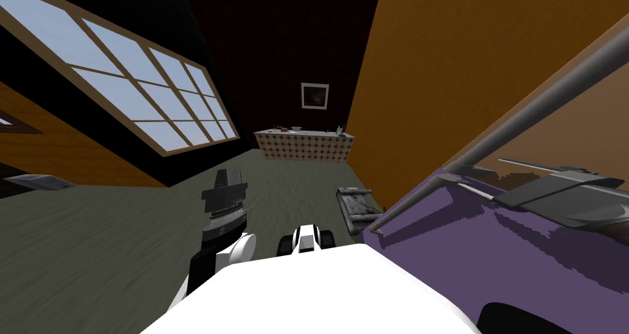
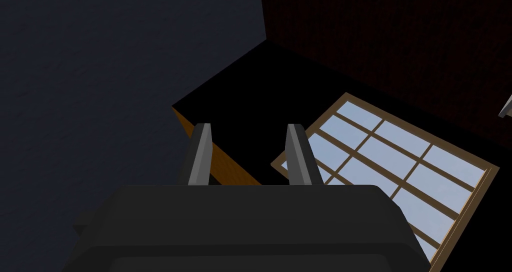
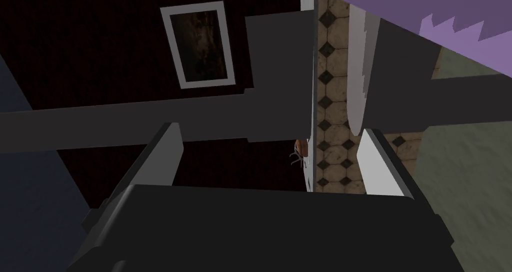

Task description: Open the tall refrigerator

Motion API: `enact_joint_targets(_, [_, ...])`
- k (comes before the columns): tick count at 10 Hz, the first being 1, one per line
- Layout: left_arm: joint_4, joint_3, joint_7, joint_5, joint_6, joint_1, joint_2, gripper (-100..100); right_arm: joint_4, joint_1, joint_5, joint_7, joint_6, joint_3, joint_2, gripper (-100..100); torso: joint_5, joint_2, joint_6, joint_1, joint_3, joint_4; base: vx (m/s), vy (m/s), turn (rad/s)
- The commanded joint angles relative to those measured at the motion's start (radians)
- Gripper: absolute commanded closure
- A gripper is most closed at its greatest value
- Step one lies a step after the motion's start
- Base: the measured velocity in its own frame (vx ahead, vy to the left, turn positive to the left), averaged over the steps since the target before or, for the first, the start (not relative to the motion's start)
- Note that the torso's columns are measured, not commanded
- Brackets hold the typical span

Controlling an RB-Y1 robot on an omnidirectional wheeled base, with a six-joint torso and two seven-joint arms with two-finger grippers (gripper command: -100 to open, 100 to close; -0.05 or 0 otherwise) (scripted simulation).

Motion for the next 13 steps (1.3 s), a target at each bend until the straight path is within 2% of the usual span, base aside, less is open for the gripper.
enact_joint_targets(1, [0.0, 0.0, 0.0, 0.0, 0.0, 0.0, 0.0, 0, 0.028, 0.014, -0.024, -0.06, 0.015, -0.002, -0.022, -100, 0.0, 0.0, 0.0, 0.0, 0.0, 0.0, 0.024, -0.055, 0.01])
enact_joint_targets(4, [0.0, 0.0, 0.0, 0.0, 0.0, 0.0, 0.0, 0, 0.026, 0.016, -0.026, -0.064, 0.014, -0.003, -0.024, -100, 0.0, -0.001, -0.001, -0.001, -0.001, -0.001, 0.011, -0.02, 0.0])
enact_joint_targets(5, [0.0, 0.0, 0.0, 0.0, 0.0, 0.0, 0.0, 0, 0.026, 0.016, -0.026, -0.064, 0.014, -0.003, -0.023, 100, 0.0, -0.001, -0.001, -0.001, -0.001, -0.001, 0.0, 0.0, 0.0])
enact_joint_targets(6, [0.0, 0.0, 0.0, 0.0, 0.0, 0.0, 0.0, 0, -0.019, 0.01, -0.036, -0.063, -0.008, -0.009, -0.032, 100, 0.0, -0.001, 0.0, -0.001, -0.001, 0.0, -0.096, 0.08, -0.032])
enact_joint_targets(7, [0.0, 0.0, 0.0, 0.0, 0.0, 0.0, 0.0, 0, -0.019, 0.01, -0.036, -0.063, -0.008, -0.009, -0.032, 100, 0.003, 0.001, -0.005, 0.005, -0.001, 0.0, -0.125, 0.111, 0.023])
enact_joint_targets(13, [0.0, 0.0, 0.0, 0.0, 0.0, 0.0, 0.0, 0, -0.154, -0.011, -0.067, -0.06, -0.073, -0.029, -0.059, 100, 0.0, 0.002, 0.0, 0.0, 0.001, 0.001, -0.125, 0.116, 0.01])
